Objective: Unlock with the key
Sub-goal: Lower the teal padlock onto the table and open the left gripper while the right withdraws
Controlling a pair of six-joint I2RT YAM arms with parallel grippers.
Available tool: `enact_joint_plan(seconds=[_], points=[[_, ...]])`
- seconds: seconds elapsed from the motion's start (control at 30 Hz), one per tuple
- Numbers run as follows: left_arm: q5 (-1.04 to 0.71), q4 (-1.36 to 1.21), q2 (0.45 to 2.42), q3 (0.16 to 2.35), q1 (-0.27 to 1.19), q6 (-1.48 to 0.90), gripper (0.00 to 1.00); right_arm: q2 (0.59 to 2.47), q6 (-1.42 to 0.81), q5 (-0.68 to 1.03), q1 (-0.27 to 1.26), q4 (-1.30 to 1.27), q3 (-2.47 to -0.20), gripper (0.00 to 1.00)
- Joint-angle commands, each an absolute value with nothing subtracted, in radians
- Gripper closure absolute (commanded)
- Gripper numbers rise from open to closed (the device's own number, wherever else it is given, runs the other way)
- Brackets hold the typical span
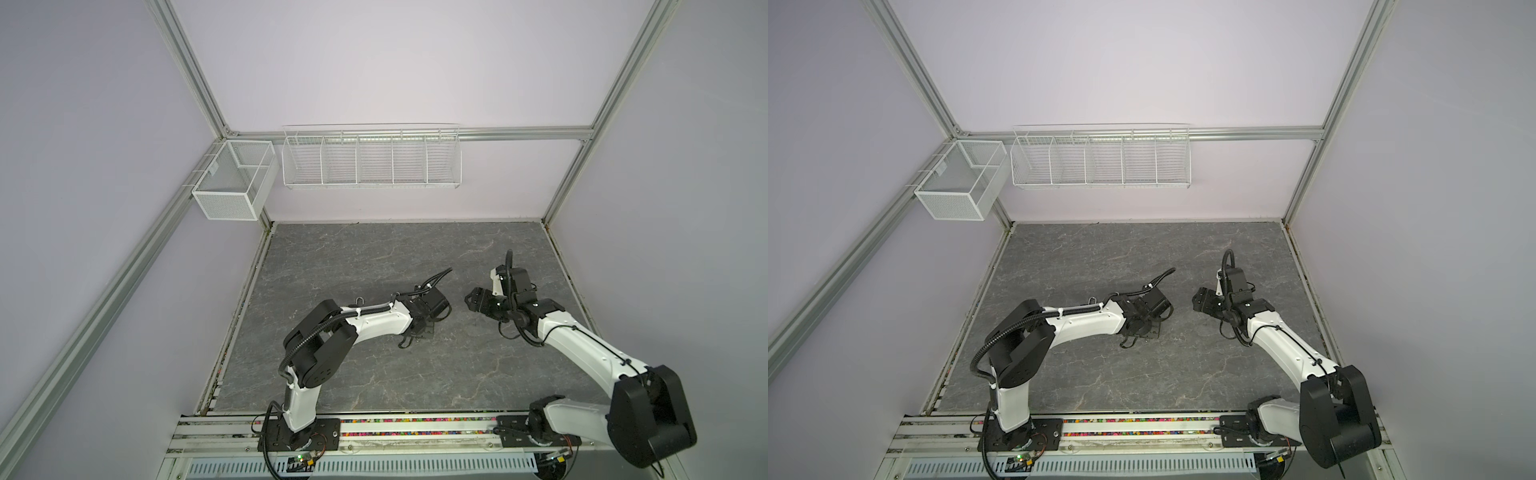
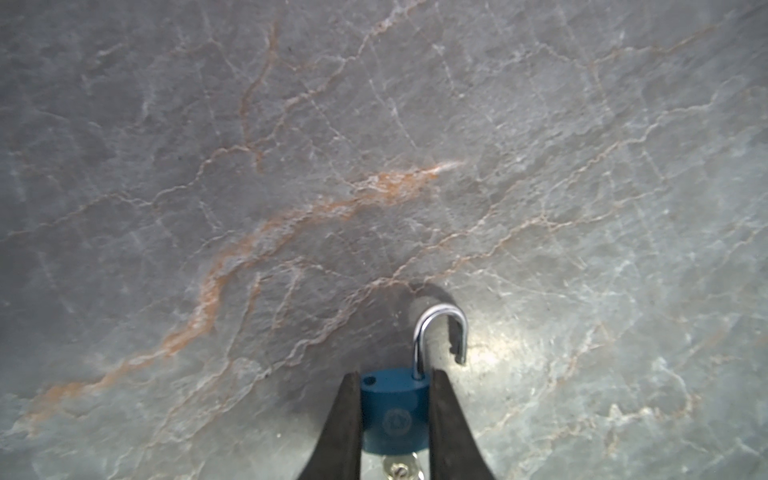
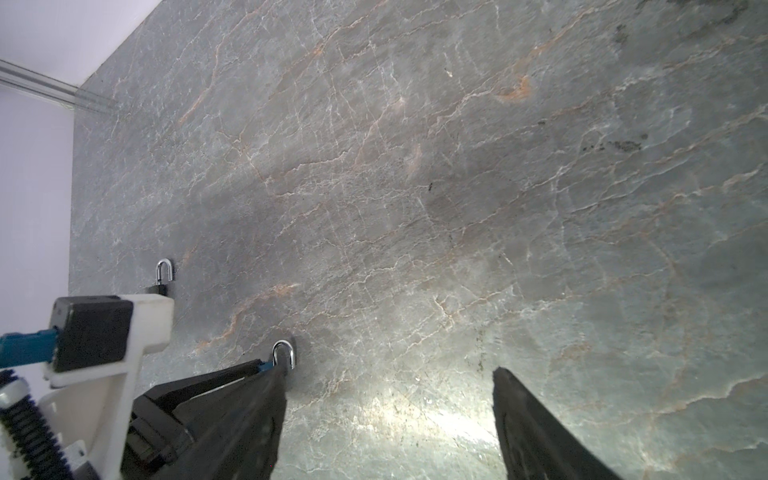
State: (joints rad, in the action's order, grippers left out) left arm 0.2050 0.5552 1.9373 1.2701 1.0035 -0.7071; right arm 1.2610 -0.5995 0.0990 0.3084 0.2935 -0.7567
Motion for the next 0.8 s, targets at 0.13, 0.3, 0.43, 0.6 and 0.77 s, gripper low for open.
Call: enact_joint_plan(seconds=[0.13,0.3,0.43,0.6,0.77], points=[[0.220,0.555,1.922,1.268,0.996,-0.735,0.72,1.246,-0.615,0.110,0.298,0.279,-0.742,0.20],[0.216,0.535,1.867,1.244,0.985,-0.750,0.65,1.231,-0.609,0.103,0.288,0.282,-0.744,0.20],[0.197,0.523,1.796,1.225,0.963,-0.759,0.57,1.223,-0.591,0.107,0.265,0.297,-0.776,0.20],[0.222,0.489,1.593,1.166,0.899,-0.740,0.41,1.186,-0.529,0.091,0.203,0.349,-0.853,0.20],[0.393,0.478,1.336,1.083,0.729,-0.614,0.12,1.185,-0.417,-0.081,0.074,0.396,-0.936,0.10]])
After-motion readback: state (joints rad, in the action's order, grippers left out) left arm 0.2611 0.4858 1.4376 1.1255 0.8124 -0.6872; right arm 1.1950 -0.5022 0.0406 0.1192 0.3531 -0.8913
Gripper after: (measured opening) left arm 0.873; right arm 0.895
